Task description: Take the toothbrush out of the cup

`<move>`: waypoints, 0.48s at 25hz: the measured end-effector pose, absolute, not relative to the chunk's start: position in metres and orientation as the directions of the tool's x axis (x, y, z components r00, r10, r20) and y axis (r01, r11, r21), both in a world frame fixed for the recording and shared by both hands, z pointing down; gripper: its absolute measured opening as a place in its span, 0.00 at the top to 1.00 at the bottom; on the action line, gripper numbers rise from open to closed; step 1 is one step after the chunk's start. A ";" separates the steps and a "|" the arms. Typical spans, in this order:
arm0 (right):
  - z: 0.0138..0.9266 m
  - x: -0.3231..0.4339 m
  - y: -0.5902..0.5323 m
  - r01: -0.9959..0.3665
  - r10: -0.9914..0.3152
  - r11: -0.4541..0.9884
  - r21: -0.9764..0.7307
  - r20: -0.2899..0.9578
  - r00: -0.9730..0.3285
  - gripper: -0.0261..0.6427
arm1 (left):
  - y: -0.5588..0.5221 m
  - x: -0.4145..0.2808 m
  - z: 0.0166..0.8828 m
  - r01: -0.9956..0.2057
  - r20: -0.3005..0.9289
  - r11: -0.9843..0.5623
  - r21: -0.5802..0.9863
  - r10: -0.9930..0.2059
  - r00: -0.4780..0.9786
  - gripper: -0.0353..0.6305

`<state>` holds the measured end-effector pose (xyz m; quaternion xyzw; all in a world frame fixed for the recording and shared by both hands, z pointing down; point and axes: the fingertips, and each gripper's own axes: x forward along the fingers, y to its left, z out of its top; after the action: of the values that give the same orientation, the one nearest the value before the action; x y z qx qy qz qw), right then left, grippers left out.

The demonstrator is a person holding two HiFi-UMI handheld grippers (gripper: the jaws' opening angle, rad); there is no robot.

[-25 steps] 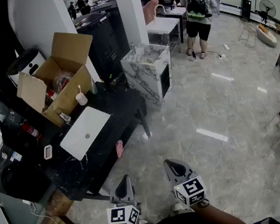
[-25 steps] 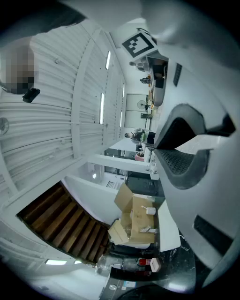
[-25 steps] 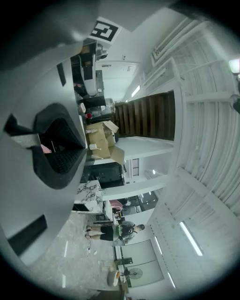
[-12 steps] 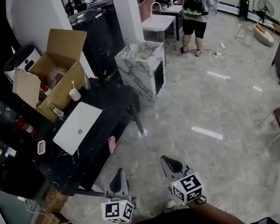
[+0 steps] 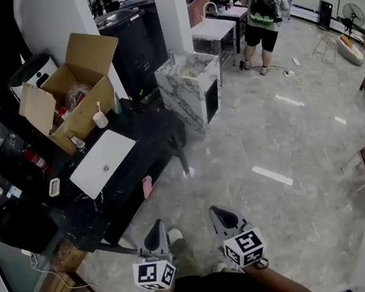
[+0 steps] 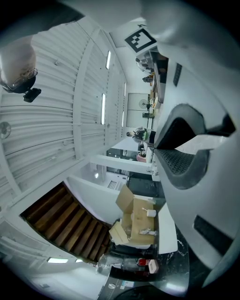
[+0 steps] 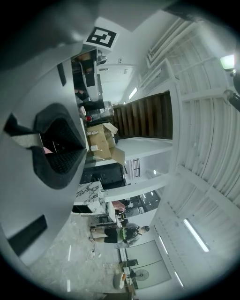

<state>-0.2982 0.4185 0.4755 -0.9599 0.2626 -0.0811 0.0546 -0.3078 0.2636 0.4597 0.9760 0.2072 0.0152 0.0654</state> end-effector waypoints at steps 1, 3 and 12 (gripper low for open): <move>0.476 -0.296 0.417 -0.499 -0.516 -0.855 -0.145 0.131 0.847 0.94 | 0.264 -0.305 0.460 0.405 0.003 -0.905 0.134 0.409 0.913 0.91; 0.478 -0.289 0.416 -0.505 -0.522 -0.851 -0.141 0.137 0.842 0.94 | 0.267 -0.298 0.462 0.411 0.007 -0.902 0.134 0.415 0.910 0.91; 0.490 -0.215 0.421 -0.485 -0.498 -0.867 -0.112 0.187 0.847 0.94 | 0.263 -0.214 0.480 0.429 0.008 -0.887 0.172 0.437 0.899 0.91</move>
<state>-0.2152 0.4206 0.4904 -0.9604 0.2559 -0.1057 0.0303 -0.2140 0.2626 0.4802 0.9709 0.2232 0.0235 0.0831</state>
